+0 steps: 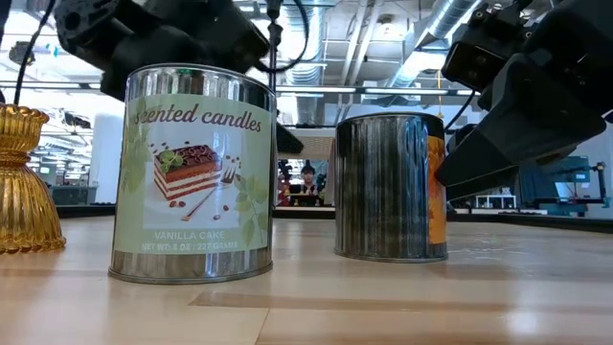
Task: Pick & Place candle stick holders
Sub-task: Put the right silver scented candle can on the shelf
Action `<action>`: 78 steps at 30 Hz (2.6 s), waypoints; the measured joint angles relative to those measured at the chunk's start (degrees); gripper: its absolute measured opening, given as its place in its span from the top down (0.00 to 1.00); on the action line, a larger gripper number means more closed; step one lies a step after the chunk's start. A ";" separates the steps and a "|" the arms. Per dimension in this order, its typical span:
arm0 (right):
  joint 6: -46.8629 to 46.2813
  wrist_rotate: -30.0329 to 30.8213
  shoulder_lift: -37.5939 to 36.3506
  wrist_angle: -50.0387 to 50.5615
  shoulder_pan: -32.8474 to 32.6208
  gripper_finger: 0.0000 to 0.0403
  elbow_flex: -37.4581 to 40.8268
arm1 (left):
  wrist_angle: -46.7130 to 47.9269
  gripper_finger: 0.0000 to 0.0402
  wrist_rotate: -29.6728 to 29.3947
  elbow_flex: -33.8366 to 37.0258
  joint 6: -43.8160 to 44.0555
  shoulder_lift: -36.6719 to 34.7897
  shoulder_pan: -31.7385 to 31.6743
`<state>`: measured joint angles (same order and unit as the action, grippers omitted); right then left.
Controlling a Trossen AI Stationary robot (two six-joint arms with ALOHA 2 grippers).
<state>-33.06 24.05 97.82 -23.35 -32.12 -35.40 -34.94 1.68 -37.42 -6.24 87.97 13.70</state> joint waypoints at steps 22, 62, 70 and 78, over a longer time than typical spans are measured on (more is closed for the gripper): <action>0.02 0.02 0.00 0.15 0.04 0.23 0.00 | -0.47 0.99 5.48 -5.76 -0.37 7.23 0.00; 0.07 0.22 -0.02 -3.23 1.20 0.04 0.01 | -2.34 0.99 7.60 -5.70 -0.35 7.10 0.00; 0.68 -1.54 -0.02 -5.53 1.83 0.03 0.00 | -2.37 0.99 7.62 -5.70 -0.35 7.10 0.02; 0.70 -4.15 4.11 -9.40 3.51 0.02 -0.02 | -2.40 0.99 7.67 -5.70 -0.35 7.10 0.02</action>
<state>-32.36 19.91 101.93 -32.75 -28.60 -35.42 -37.33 9.35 -43.11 -6.59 95.07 13.72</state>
